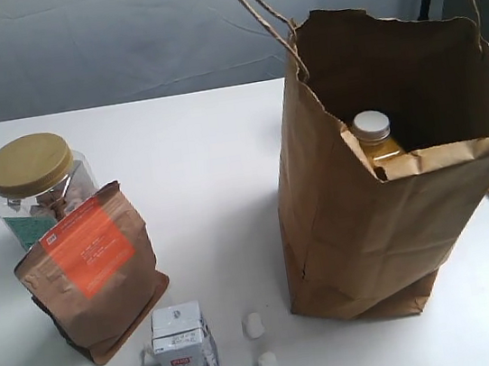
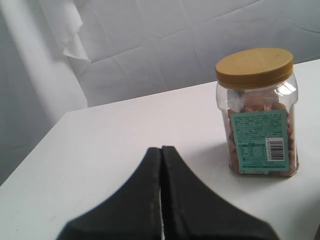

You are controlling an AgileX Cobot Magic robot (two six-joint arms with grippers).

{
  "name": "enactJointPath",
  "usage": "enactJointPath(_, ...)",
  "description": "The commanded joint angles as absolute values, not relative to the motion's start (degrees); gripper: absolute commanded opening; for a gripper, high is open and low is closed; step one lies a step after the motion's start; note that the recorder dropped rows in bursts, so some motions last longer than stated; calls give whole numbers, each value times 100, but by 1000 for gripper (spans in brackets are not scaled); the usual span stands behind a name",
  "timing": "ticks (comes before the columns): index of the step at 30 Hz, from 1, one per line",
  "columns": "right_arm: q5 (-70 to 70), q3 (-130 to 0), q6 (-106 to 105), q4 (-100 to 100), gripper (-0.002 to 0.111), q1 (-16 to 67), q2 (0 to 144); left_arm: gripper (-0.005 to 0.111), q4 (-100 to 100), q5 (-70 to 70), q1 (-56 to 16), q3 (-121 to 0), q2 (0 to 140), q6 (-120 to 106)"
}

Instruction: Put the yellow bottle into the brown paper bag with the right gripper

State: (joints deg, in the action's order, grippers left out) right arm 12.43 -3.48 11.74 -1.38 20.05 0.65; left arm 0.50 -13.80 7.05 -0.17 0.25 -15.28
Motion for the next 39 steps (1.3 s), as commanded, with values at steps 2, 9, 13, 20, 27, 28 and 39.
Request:
enactJointPath(2,883,0,60,175,0,1932,0,0,50,-1329,671,0,0,-1516)
enactJointPath(9,897,0,-132,257,0,1940,0,0,50,-1329,671,0,0,-1516)
enactJointPath(13,974,0,-63,306,0,1940,0,0,50,-1329,671,0,0,-1516)
enactJointPath(20,962,0,76,306,0,1940,0,0,50,-1329,671,0,0,-1516)
enactJointPath(27,962,0,76,306,0,1940,0,0,50,-1329,671,0,0,-1516)
enactJointPath(28,962,0,76,306,0,1940,0,0,50,-1329,671,0,0,-1516)
enactJointPath(39,962,0,76,306,0,1940,0,0,50,-1329,671,0,0,-1516)
